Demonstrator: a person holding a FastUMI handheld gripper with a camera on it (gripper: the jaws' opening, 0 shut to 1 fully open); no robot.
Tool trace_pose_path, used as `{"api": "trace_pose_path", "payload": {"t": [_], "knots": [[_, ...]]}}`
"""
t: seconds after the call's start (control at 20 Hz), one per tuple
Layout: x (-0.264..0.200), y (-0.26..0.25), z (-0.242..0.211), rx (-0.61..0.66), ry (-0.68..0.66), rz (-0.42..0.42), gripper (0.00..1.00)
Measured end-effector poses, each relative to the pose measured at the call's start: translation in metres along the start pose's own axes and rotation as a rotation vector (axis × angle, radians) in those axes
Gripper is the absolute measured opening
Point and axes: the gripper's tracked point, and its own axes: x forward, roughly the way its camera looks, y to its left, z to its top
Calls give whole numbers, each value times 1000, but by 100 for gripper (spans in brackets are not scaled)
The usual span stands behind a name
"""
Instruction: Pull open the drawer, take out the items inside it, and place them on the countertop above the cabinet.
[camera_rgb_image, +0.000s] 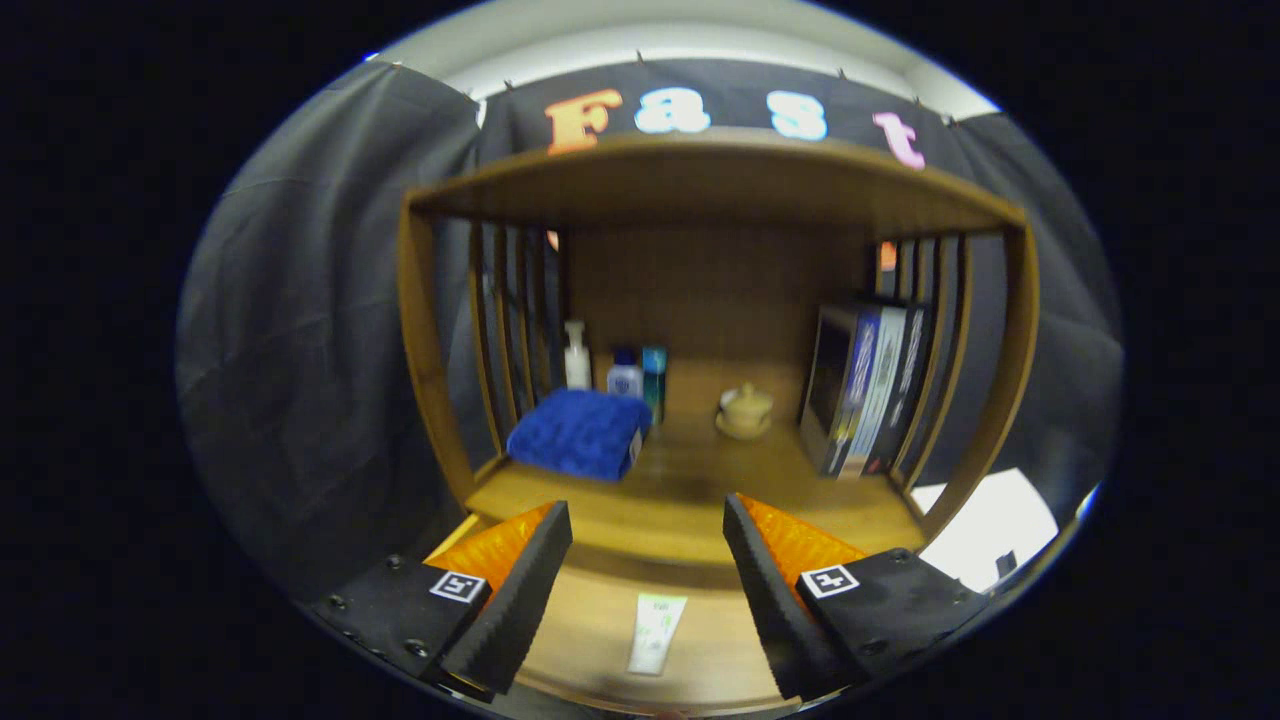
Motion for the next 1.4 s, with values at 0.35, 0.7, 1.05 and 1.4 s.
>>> {"api": "trace_pose_path", "payload": {"t": [0.35, 0.7, 1.05, 1.4], "knots": [[69, 4, -147, 101, 509, -7, 97], [84, -3, -202, 72, 686, -70, 93], [91, -7, -223, 68, 780, -118, 66], [86, -5, -199, 130, 731, -61, 48]]}}
